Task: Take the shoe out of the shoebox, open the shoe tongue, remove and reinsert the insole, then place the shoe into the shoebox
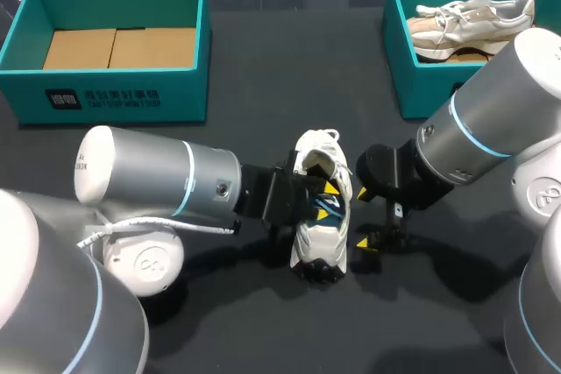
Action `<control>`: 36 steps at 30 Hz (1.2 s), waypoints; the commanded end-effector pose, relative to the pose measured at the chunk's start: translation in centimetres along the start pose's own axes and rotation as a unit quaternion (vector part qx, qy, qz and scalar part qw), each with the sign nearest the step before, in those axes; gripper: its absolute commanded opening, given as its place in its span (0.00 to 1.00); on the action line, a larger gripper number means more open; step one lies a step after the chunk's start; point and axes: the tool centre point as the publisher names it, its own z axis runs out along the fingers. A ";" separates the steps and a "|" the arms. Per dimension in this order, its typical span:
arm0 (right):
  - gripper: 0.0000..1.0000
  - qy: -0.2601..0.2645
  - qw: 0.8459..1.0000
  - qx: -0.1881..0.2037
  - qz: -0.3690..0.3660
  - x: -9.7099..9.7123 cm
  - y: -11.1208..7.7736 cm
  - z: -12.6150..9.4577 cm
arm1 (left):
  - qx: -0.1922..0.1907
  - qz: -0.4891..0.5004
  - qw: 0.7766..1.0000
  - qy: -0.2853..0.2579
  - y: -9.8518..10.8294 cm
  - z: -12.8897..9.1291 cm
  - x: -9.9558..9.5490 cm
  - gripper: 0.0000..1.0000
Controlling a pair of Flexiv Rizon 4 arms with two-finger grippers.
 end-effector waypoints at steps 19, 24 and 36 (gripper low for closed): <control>1.00 -0.001 1.000 0.000 0.000 0.1 0.0 0.1 | 0.094 -0.012 0.994 0.051 0.0 -0.5 2.0 0.00; 1.00 -0.001 1.000 0.000 0.000 0.1 0.0 0.1 | 0.077 -0.016 0.995 0.055 1.1 0.8 2.5 0.00; 1.00 -0.001 1.000 0.000 0.000 0.1 0.0 0.1 | 0.084 -0.031 0.995 0.050 1.1 0.0 2.1 0.19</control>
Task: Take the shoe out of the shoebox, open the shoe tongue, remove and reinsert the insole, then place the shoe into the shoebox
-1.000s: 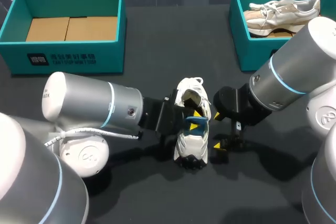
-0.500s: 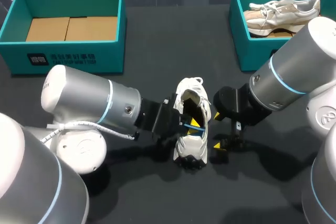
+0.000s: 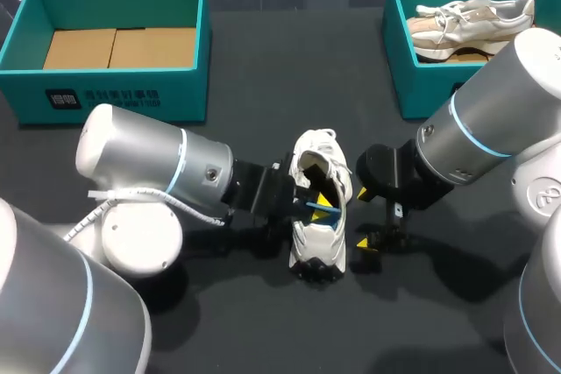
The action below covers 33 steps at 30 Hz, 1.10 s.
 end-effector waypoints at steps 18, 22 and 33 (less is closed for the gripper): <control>1.00 -0.001 1.000 0.000 0.000 0.1 0.0 0.1 | 0.064 0.007 0.998 0.010 -2.9 -3.6 0.0 0.34; 1.00 -0.001 1.000 0.000 0.000 0.1 0.0 0.1 | 0.071 0.007 0.997 0.031 -3.1 -4.1 0.3 0.35; 1.00 -0.001 1.000 0.000 0.000 0.1 0.0 0.1 | 0.078 0.022 0.994 0.076 -2.7 -6.1 0.0 0.35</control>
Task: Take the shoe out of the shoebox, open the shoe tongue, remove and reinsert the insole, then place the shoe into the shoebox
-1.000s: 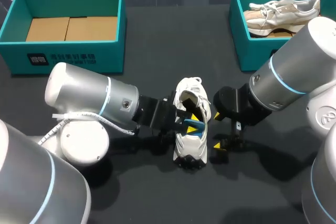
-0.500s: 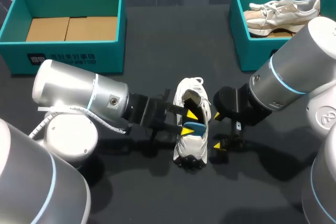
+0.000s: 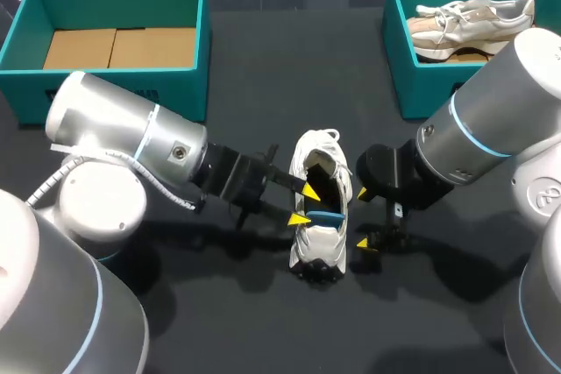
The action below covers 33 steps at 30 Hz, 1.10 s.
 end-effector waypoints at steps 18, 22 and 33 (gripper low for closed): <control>1.00 0.007 1.000 0.009 0.005 0.3 -2.2 -3.1 | 0.009 0.050 0.989 0.140 -0.5 -7.6 -0.5 0.38; 1.00 0.006 1.000 0.023 0.006 0.4 -2.9 -4.2 | 0.009 0.058 0.985 0.163 -0.5 -8.7 -0.7 0.38; 1.00 0.007 0.999 0.035 -0.005 -0.2 -4.4 -6.2 | 0.008 0.091 0.969 0.228 0.1 -11.6 -2.0 0.38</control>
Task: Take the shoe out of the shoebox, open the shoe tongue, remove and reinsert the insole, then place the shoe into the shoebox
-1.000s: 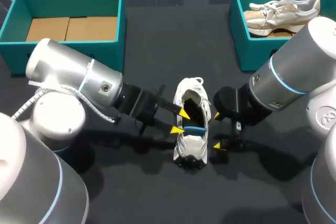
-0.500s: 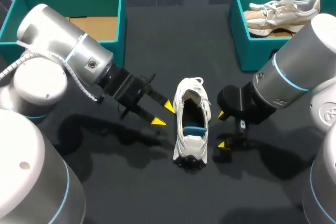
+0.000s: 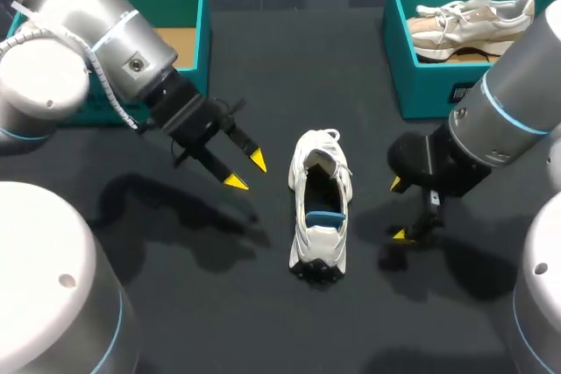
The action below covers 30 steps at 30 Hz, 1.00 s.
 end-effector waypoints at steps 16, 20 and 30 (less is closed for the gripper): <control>1.00 0.000 1.000 -0.005 -0.002 0.3 -0.7 -1.3 | -0.039 0.067 0.984 0.161 1.8 -5.7 -1.3 0.20; 1.00 0.009 1.000 -0.007 0.000 0.0 -2.3 -2.3 | -0.047 0.083 0.979 0.182 2.2 -6.6 -1.6 0.00; 1.00 0.023 0.999 -0.019 -0.027 -0.7 -6.1 -4.2 | -0.041 0.103 0.975 0.193 2.5 -7.4 -2.0 0.00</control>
